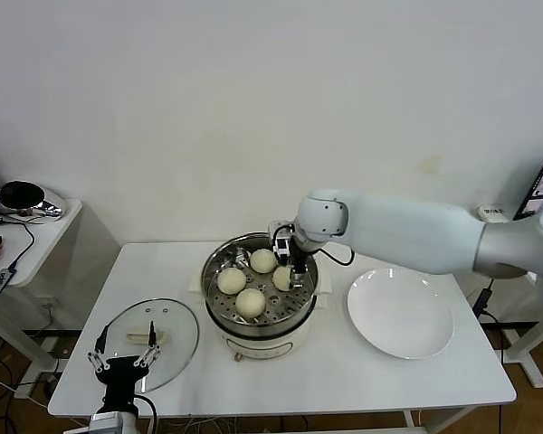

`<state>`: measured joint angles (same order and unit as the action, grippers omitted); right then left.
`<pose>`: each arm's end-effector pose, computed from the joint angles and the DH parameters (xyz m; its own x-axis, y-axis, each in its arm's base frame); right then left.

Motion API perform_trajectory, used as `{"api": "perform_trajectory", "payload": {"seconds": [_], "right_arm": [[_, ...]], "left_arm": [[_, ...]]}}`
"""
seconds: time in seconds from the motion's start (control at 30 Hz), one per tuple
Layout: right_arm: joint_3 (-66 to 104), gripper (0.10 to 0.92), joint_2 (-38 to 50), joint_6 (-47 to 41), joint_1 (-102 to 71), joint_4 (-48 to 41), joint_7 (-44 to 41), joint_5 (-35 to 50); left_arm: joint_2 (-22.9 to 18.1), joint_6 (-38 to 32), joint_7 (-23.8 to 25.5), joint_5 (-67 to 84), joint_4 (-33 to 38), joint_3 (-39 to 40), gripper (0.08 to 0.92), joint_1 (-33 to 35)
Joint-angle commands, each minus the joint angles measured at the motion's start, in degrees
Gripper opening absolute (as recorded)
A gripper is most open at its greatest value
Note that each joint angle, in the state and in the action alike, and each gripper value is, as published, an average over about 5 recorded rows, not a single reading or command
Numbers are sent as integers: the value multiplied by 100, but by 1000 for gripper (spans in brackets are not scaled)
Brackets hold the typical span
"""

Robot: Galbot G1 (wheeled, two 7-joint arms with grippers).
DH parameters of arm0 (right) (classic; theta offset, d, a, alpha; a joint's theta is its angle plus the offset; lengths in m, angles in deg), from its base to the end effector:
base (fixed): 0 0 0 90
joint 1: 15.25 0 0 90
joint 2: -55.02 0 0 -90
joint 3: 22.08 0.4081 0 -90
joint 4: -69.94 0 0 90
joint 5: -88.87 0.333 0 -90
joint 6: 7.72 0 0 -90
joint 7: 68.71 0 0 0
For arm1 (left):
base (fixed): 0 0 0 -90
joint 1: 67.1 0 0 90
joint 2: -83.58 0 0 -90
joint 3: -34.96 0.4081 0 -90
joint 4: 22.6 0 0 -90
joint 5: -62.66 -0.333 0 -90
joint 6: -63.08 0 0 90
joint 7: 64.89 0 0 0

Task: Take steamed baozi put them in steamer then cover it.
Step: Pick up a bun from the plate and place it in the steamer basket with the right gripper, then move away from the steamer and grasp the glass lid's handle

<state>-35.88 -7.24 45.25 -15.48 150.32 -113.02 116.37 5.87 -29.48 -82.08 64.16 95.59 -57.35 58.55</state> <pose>0.5585 0.0663 -0.0806 -0.2921 -0.2309 0.9281 -0.9420 -0.0983 -0.3209 0.0970 0.0649 -0.3680 -0.9750 -0.2195 0.0339 -0.2094 0.9593 0.1893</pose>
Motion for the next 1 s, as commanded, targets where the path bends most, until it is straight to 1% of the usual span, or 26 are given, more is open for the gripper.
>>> {"api": "perform_trajectory", "payload": {"seconds": [0.03,0.1,0.17,0.3,0.4,0.53,0.67,0.8,0.87,1.0], "right_arm": [[481,822,897,3,176,848,302,393],[778,822,1155,53,19,1088,676,605],[1129,823,1424,210,-293,1318,1240,869],[2123,823,2094,937,-1449,1792,2613,1390],[3141,823,2448,1583,-2708,2027,3322,1425],[5128,823,2535,2456,-4829,2252,3827,1089],[7024,823,2235,3347,-6825,2404,4016,280],[8909,823,1506,4221,-8754,2553,3863,-715],[9666,823,1080,4509,-9510,2691,3751,-1045],[10878,823,105,4910,-10687,3081,3529,-1442]], "left_arm": [[0,8,0,-16,-5,10,823,-11],[3,5,0,-26,-25,11,823,-12],[6,2,-3,-33,-50,4,823,-6],[11,18,-22,-36,-61,-14,823,29],[-4,71,-47,-21,-44,-16,823,56],[-36,320,-155,-48,0,45,823,96],[-65,726,-293,-189,91,158,823,138],[-88,780,-248,-622,143,201,823,200],[-100,775,-131,-921,152,172,823,218],[-61,642,347,-1752,116,67,823,289]]}}
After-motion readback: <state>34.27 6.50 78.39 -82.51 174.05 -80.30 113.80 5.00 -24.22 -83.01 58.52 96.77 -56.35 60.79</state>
